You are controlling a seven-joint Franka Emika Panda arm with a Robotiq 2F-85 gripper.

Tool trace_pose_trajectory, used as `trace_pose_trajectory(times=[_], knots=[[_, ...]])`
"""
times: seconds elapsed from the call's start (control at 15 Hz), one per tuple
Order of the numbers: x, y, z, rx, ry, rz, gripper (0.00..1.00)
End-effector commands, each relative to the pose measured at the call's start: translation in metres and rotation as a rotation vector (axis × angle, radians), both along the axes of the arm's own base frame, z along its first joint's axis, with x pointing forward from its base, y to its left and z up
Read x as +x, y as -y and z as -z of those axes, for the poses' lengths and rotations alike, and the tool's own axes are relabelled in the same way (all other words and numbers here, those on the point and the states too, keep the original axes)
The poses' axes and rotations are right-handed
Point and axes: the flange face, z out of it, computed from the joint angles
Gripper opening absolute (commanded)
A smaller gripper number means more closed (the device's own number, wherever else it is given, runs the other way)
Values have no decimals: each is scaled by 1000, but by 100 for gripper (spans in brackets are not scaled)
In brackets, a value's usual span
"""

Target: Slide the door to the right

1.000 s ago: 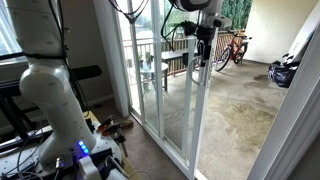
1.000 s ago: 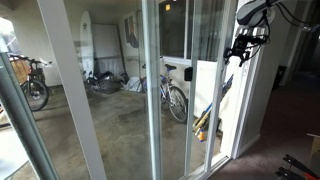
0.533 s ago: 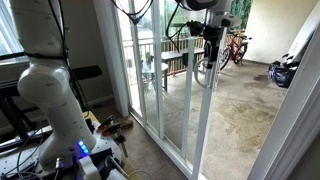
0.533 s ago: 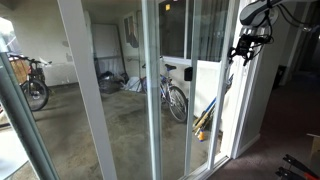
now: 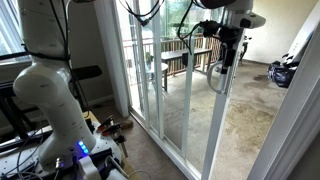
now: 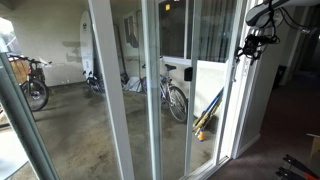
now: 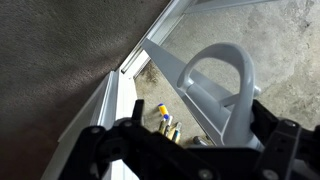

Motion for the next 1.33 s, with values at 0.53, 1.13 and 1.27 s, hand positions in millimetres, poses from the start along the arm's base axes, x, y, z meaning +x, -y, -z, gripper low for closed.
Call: trace_pose_trajectory(times=[0.53,1.13,1.27], knots=[[-64,162,28,126,13,130,100],[-44,93,64,76,-48,-170,100],[-47,72,88,63,-134,-251,100]])
